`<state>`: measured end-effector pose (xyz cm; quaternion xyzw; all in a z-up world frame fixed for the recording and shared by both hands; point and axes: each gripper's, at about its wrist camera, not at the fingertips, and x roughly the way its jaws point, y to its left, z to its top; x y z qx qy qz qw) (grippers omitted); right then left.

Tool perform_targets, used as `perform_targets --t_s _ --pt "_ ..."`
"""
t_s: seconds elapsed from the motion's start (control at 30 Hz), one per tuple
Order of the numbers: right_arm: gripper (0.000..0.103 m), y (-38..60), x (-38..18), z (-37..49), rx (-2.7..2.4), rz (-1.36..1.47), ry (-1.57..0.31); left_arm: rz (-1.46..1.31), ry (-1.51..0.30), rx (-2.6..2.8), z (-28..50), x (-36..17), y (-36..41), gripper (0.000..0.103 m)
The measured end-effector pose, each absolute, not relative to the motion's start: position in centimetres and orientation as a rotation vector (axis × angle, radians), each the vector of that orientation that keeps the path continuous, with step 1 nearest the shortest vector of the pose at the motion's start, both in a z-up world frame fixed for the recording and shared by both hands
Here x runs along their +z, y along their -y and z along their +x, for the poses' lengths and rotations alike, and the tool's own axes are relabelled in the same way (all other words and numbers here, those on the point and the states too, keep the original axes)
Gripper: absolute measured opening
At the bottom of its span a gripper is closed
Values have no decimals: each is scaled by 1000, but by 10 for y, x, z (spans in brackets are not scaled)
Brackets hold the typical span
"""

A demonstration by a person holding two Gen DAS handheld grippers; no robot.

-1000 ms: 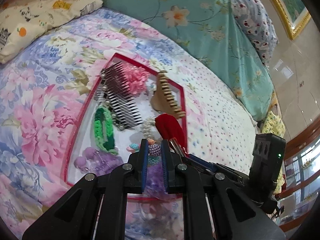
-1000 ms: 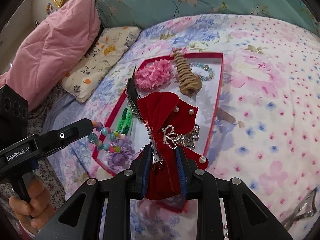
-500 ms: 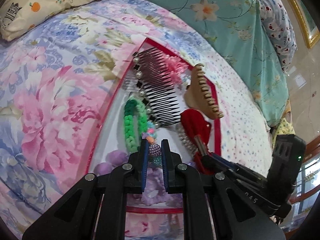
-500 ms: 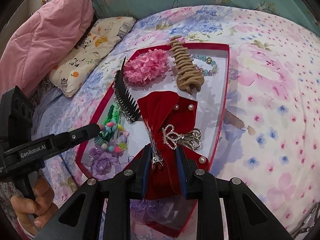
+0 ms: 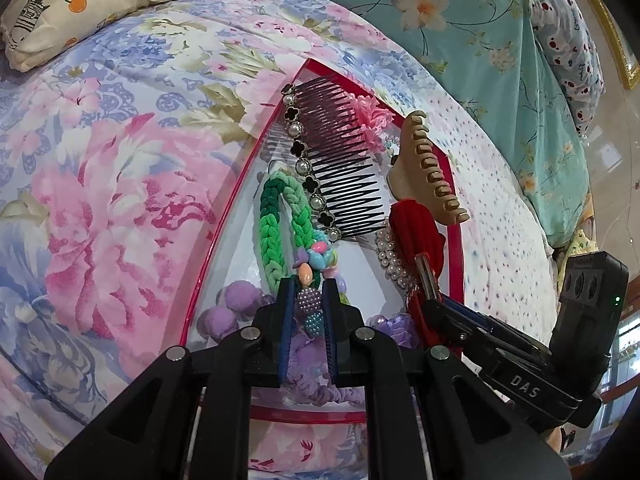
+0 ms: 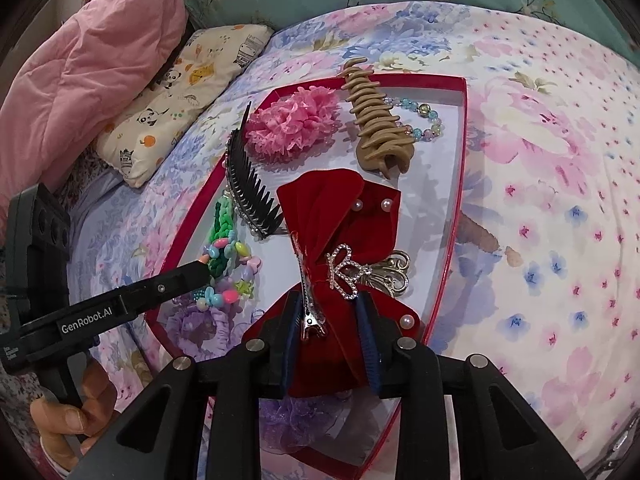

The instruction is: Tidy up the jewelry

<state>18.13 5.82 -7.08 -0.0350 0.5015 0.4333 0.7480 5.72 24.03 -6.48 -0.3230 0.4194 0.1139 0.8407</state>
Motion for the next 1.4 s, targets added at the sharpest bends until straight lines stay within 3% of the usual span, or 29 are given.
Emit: perform_targets --t_s 0.07,0.37,0.6,0.7,0.9,1.03,1.17,1.27,1.4 --pt "39 -57 -69 181 952 -64 -1096 -680 -889 246 57 -64 -240 11" --pt "47 -52 -64 179 959 -25 -1091 -687 -894 250 55 -62 -240 11" --pt "47 -48 -60 178 960 1 -1086 -686 -894 258 53 -59 -239 16" --pt "51 -45 -58 178 958 14 -1081 -684 -887 266 51 -56 -239 29" --pt "53 -36 -50 180 967 71 -1074 -685 -877 265 46 -50 -238 30" --pt "62 -22 -43 181 983 164 -1067 -698 -864 266 38 -45 -235 55" --pt "70 -5 -37 184 1003 268 -1064 -719 -856 251 30 -41 -229 64" --pt "82 11 -40 187 1025 396 -1074 -753 -843 237 23 -39 -226 73" --pt "87 24 -41 184 1029 474 -1073 -800 -838 233 12 -37 -223 82"
